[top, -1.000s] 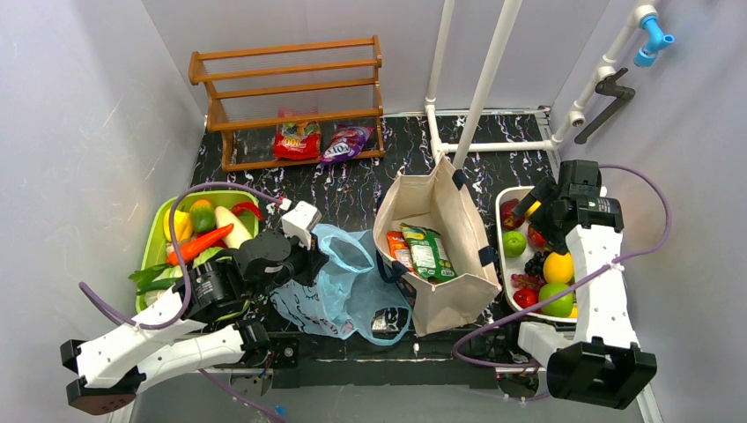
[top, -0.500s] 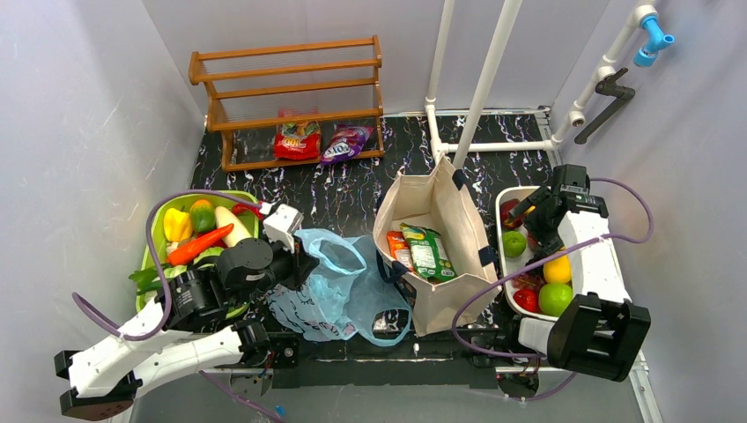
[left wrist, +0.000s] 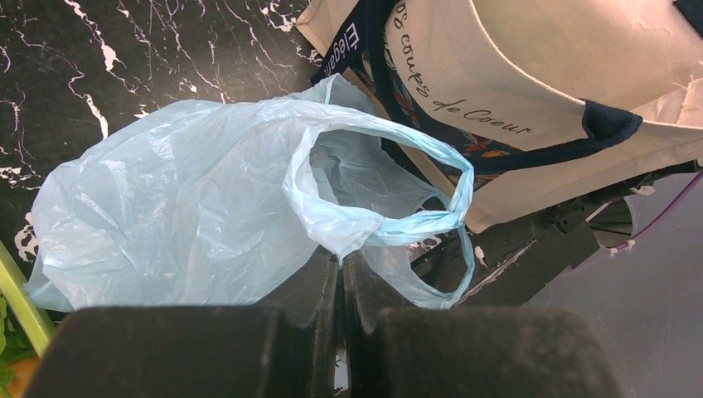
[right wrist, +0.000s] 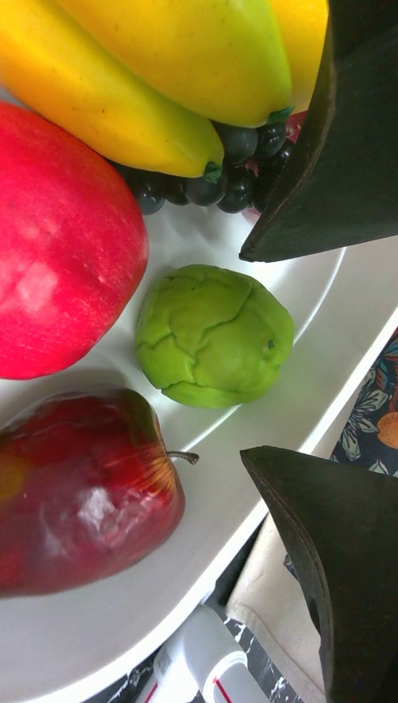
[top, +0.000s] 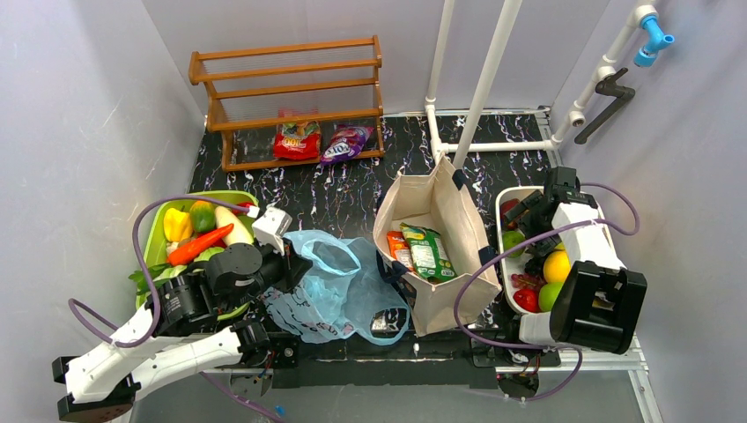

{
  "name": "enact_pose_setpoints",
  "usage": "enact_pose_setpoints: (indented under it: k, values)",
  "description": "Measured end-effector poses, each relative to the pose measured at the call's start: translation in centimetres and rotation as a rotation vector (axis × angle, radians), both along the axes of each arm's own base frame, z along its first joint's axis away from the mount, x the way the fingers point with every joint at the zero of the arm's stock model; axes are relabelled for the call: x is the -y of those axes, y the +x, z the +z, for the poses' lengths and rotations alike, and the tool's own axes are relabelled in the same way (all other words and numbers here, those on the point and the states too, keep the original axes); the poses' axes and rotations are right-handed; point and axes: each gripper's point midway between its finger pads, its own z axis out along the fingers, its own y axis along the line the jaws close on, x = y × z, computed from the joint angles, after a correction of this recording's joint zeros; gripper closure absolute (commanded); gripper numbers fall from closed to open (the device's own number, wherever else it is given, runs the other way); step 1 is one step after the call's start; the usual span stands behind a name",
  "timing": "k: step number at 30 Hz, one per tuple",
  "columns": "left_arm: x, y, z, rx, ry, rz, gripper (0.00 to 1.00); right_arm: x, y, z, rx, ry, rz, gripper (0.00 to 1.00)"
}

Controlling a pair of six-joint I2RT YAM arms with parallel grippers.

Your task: Place the food into the grocery bag and tie it

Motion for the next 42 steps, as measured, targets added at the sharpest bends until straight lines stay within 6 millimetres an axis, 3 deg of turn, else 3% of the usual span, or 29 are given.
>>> enact_pose_setpoints:
  k: [11, 16, 25, 36, 42]
  values:
    - [0.0, 0.0, -0.2, -0.009, -0.001, 0.010, 1.00, -0.1, -0.1, -2.7, -0.050, 0.014, 0.001, 0.21]
    - [0.0, 0.0, -0.3, -0.010, -0.001, 0.012, 1.00, -0.2, -0.5, -3.6, -0.066, 0.017, 0.001, 0.36]
    - [0.2, 0.2, -0.5, -0.018, 0.007, 0.015, 1.00, -0.2, -0.6, -3.1, -0.054, 0.012, 0.007, 0.55]
    - [1.0, 0.8, -0.9, -0.036, 0.023, 0.031, 1.00, -1.1, -1.8, 2.0, 0.075, 0.028, 0.022, 0.58]
    - [1.1, 0.9, -0.9, -0.042, 0.015, 0.046, 1.00, -1.6, -1.1, 7.3, 0.222, 0.026, 0.042, 0.62]
